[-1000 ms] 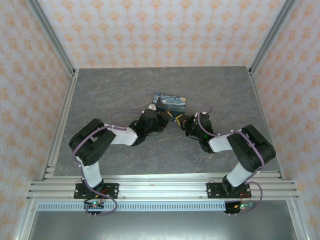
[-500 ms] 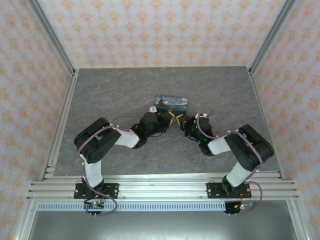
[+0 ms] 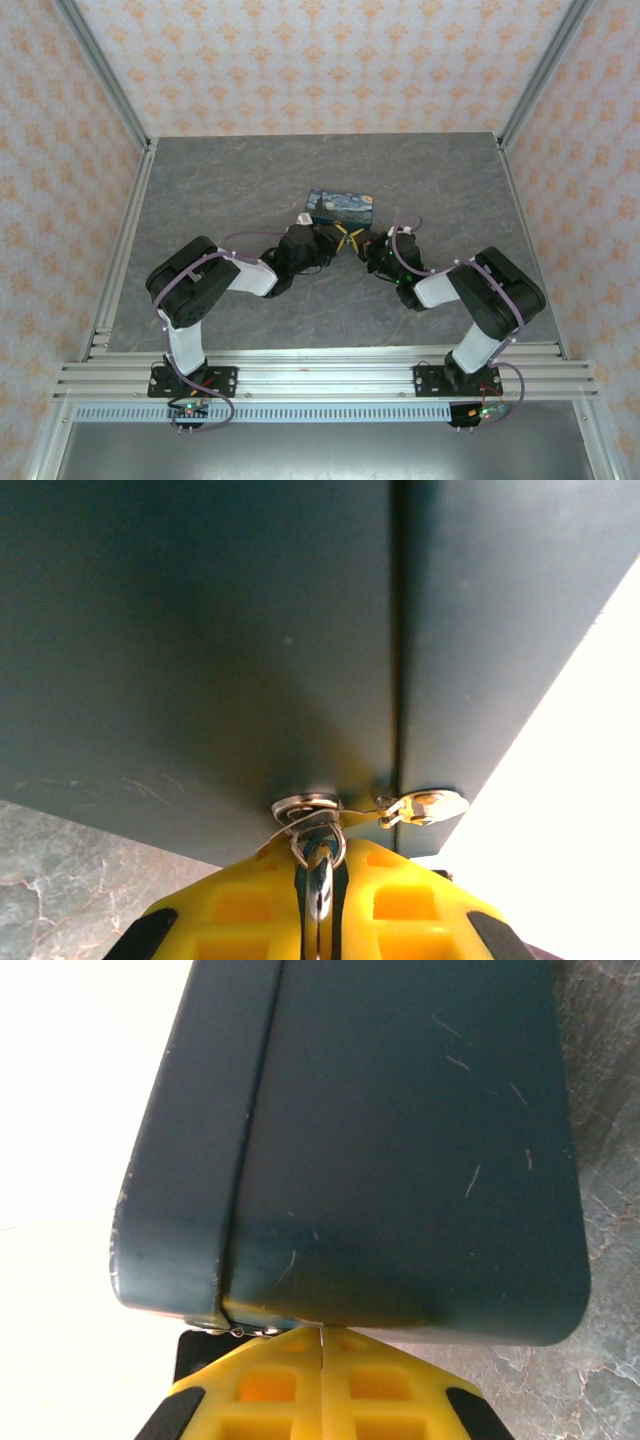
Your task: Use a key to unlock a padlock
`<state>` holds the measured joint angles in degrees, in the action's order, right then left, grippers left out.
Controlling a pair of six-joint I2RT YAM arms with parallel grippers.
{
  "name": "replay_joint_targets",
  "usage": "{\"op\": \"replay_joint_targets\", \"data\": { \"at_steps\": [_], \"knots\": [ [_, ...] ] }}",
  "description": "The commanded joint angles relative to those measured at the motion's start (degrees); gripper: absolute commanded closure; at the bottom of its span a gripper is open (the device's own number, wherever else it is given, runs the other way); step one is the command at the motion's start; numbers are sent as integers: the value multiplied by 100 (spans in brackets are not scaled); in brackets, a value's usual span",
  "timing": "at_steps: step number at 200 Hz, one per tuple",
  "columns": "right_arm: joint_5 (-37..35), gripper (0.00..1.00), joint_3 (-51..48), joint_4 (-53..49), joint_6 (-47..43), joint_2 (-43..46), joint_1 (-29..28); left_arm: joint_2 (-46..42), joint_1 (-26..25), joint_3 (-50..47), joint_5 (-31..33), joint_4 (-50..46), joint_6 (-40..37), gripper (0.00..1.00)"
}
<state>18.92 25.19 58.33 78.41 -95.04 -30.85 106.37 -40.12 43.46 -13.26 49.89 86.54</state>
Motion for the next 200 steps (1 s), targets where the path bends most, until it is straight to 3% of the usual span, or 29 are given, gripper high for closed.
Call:
{"op": "replay_joint_targets", "data": {
  "at_steps": [1,78,123,160,200],
  "knots": [
    [353,100,788,255,-94,-120,-337,2,-499,307,-1297,202,-220,100],
    [272,100,646,788,415,-580,-314,270,-532,129,-1160,1156,18,100],
    [552,100,1094,468,342,-638,-422,536,-621,420,-1333,910,-129,100],
    [584,100,947,459,686,-663,-321,478,-568,349,-1417,66,-1141,100],
    [648,100,891,847,1247,-862,-204,443,-558,289,-1669,-226,-2195,100]
  ]
}}
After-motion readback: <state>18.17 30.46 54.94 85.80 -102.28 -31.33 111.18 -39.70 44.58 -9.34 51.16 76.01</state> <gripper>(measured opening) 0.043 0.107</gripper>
